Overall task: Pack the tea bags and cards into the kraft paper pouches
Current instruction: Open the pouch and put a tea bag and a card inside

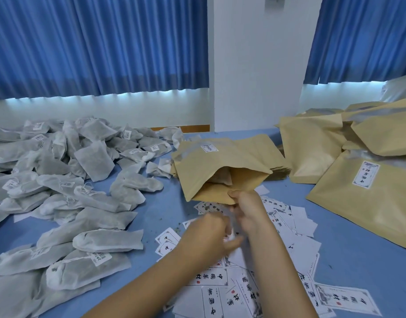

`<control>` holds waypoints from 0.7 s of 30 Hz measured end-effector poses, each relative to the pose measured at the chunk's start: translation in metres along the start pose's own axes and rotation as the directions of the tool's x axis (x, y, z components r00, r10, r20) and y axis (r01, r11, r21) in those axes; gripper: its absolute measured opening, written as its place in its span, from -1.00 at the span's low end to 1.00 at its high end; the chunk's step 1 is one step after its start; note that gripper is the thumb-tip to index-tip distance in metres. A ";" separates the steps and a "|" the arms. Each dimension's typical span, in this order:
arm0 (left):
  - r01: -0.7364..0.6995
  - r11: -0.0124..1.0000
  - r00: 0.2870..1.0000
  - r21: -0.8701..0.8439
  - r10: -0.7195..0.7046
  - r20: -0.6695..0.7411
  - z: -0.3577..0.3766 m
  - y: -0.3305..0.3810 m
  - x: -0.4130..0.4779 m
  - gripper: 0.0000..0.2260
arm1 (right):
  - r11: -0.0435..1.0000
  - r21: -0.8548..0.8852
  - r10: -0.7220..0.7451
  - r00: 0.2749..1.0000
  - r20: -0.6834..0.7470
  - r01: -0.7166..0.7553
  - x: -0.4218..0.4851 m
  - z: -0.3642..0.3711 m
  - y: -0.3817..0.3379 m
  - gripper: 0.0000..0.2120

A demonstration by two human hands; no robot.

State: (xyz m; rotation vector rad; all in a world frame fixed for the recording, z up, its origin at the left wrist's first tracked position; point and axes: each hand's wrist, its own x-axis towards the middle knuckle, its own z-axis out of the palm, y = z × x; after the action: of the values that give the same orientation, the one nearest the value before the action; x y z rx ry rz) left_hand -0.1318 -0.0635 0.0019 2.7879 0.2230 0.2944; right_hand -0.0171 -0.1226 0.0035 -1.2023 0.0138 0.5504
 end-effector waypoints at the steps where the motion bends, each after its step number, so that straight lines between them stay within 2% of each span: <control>1: 0.001 1.000 0.990 -0.001 -0.001 0.141 0.006 -0.009 -0.004 -0.64 | 1.000 -0.001 0.007 1.000 0.009 -0.007 0.002 -0.001 0.001 -0.88; 2: -0.019 1.000 0.970 0.018 0.014 0.241 0.010 -0.015 -0.005 -0.56 | 1.000 0.014 0.006 1.000 0.015 -0.006 0.004 -0.001 0.002 -0.86; 4: -0.096 0.991 0.966 0.094 0.070 0.249 0.015 -0.021 -0.001 -0.51 | 1.000 0.011 0.011 1.000 0.004 -0.011 0.004 0.000 0.002 -0.85; 5: -0.110 0.992 0.971 0.057 0.095 0.219 0.018 -0.021 0.002 -0.56 | 1.000 0.007 0.014 1.000 0.010 -0.014 0.003 0.000 0.003 -0.84; 7: -0.086 0.993 0.971 -0.084 0.103 0.217 0.019 -0.018 0.003 -0.71 | 1.000 0.024 0.018 1.000 0.020 -0.019 0.001 0.001 0.004 -0.81; 9: -0.041 0.988 0.969 -0.147 0.075 0.234 0.020 -0.015 0.005 -0.82 | 0.999 0.044 0.030 0.999 0.022 -0.031 0.002 0.001 0.005 -0.82; 11: 0.011 0.985 0.974 -0.170 0.028 0.225 0.014 -0.015 0.007 -0.86 | 0.995 0.078 0.053 0.998 0.021 -0.054 0.001 0.000 0.005 -0.83; 12: 0.047 0.982 0.980 -0.183 -0.009 0.199 0.010 -0.015 0.008 -0.81 | 0.995 0.080 0.064 0.998 0.018 -0.066 0.001 0.000 0.005 -0.83; 13: 0.078 0.976 0.990 -0.205 -0.052 0.130 0.005 -0.015 0.010 -0.76 | 0.995 0.070 0.065 0.998 0.015 -0.066 0.002 -0.001 0.005 -0.84; 15: 0.114 0.937 0.976 -0.331 -0.169 -0.140 -0.007 -0.012 0.010 -0.74 | 0.999 0.003 0.040 0.999 0.011 -0.040 0.001 0.001 0.003 -0.87; 16: 0.082 0.898 0.930 -0.433 -0.225 -0.291 -0.012 -0.007 0.009 -0.76 | 0.999 -0.037 0.019 1.000 0.008 -0.019 0.001 0.002 0.002 -0.89; 18: -0.055 0.822 0.828 -0.567 -0.280 -0.486 -0.022 0.007 0.007 -0.77 | 0.997 -0.084 -0.002 1.000 0.004 0.002 0.000 0.003 0.002 -0.88; 19: -0.119 0.830 0.780 -0.546 -0.262 -0.568 -0.025 0.012 0.006 -0.78 | 0.996 -0.093 -0.007 1.000 0.004 0.007 -0.001 0.004 0.002 -0.86; 20: -0.155 0.887 0.713 -0.435 -0.204 -0.671 -0.028 0.016 0.006 -0.82 | 0.996 -0.092 -0.015 1.000 0.002 0.015 0.000 0.003 0.003 -0.83; 21: -0.171 0.955 0.621 -0.243 -0.087 -0.779 -0.032 0.019 0.007 -0.85 | 0.997 -0.079 -0.022 1.000 0.005 0.022 0.001 0.002 0.004 -0.80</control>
State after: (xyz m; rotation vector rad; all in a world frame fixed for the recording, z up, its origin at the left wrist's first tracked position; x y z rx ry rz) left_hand -0.1300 -0.0699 0.0386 2.1768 0.2781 1.4457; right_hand -0.0190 -0.1194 0.0004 -1.2771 -0.0246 0.5385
